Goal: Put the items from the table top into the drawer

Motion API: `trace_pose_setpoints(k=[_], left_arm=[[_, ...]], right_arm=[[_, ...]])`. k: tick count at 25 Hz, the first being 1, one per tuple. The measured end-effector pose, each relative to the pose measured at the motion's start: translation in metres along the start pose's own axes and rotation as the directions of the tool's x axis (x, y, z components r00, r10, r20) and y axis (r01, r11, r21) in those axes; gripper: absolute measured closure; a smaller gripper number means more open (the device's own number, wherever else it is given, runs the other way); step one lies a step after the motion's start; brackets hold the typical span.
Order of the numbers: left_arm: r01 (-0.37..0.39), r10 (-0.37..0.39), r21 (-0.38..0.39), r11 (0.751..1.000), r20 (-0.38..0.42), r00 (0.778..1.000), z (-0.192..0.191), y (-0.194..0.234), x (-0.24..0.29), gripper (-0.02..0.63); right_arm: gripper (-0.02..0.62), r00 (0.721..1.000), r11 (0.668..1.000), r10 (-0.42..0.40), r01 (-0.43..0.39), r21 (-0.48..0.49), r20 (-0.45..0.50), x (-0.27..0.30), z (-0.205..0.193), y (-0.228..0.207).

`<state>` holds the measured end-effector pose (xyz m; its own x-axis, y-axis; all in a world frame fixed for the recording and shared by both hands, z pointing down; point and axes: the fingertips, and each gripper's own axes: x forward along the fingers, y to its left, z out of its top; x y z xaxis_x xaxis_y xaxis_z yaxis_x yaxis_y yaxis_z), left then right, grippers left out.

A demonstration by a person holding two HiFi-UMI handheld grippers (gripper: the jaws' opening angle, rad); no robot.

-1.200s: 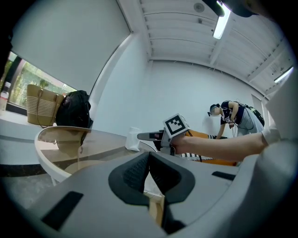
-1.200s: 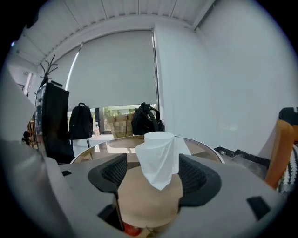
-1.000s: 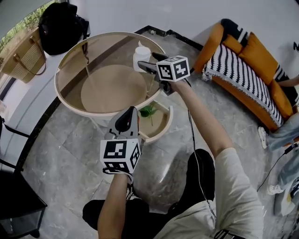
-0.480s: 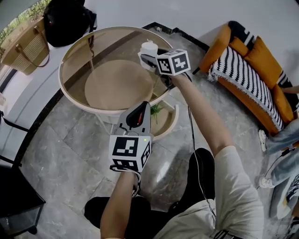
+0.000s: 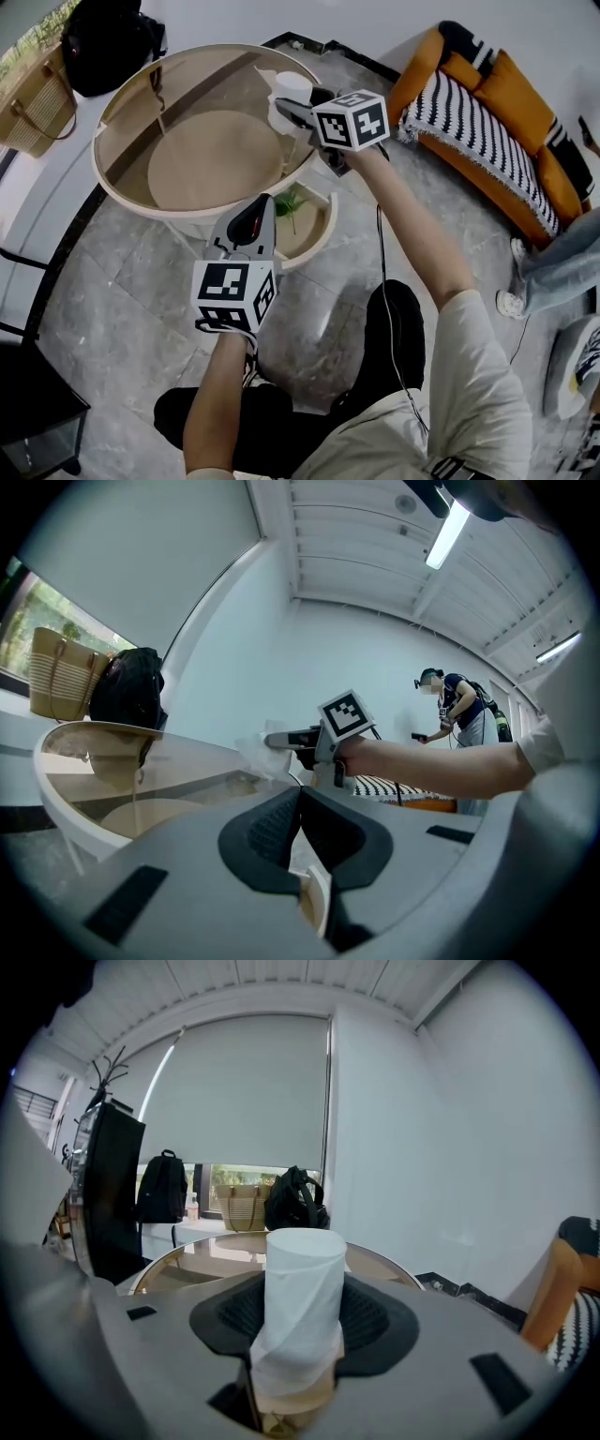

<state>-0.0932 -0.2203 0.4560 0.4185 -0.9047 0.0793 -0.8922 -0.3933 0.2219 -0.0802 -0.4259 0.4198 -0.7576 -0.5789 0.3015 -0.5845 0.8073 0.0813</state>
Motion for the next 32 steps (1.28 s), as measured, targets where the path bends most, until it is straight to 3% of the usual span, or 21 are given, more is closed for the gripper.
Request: trace_pose_setpoints(k=[11,16,19,27,32], left_arm=[[0.055,-0.053,0.041,0.998,-0.049,0.997,-0.013,-0.045,0.026,0.584],[0.043,-0.04,0.041,0.998,-0.066,0.997,-0.019,-0.053,0.024,0.584],[0.036,-0.032,0.053,0.998,-0.075,0.997,-0.023,-0.059,0.024,0.584],[-0.002,0.013,0.093,0.996,-0.125,0.992,-0.038,-0.064,0.008,0.585],[-0.051,0.067,0.111,0.992,-0.143,0.988,-0.044,-0.058,-0.01,0.584]], right_arm=[[0.36,0.999,0.999,-0.034,0.033,-0.022,-0.026,-0.077,-0.047,-0.034],[0.37,0.999,0.994,-0.035,0.03,0.11,0.04,-0.097,-0.068,-0.051],[0.371,0.998,0.992,-0.043,0.037,0.122,0.043,-0.109,-0.078,-0.056],[0.371,0.991,0.993,-0.032,0.046,0.107,-0.126,-0.112,-0.171,-0.055],[0.371,0.974,0.969,0.04,0.016,0.245,-0.221,-0.079,-0.248,-0.026]])
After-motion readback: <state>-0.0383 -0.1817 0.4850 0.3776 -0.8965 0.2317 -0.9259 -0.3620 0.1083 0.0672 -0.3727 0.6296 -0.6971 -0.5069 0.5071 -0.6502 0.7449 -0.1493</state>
